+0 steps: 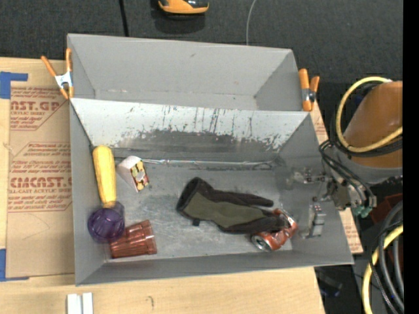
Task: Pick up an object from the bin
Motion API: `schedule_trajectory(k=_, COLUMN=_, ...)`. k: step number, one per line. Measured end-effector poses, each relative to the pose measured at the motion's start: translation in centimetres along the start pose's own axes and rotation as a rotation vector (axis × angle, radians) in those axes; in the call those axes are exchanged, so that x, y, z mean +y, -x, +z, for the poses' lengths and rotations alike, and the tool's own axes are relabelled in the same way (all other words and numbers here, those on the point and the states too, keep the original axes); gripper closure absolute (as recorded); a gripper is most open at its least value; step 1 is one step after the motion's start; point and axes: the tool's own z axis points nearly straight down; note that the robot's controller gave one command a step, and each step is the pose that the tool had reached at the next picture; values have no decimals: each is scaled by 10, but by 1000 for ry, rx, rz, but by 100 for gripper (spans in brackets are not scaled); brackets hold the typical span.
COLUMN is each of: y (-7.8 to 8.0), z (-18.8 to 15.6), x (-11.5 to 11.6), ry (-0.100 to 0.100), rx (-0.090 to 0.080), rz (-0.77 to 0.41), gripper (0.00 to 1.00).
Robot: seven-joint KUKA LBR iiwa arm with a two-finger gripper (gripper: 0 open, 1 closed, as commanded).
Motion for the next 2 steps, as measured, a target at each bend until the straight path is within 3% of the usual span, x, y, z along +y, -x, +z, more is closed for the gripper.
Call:
schedule_trajectory(k=1, y=9, z=57, x=10, ry=-1, rx=-5, rz=-69, gripper=0)
schedule_trajectory(k=2, y=23, z=123, x=12, ry=0, rx=-4, rz=-44, gripper=0)
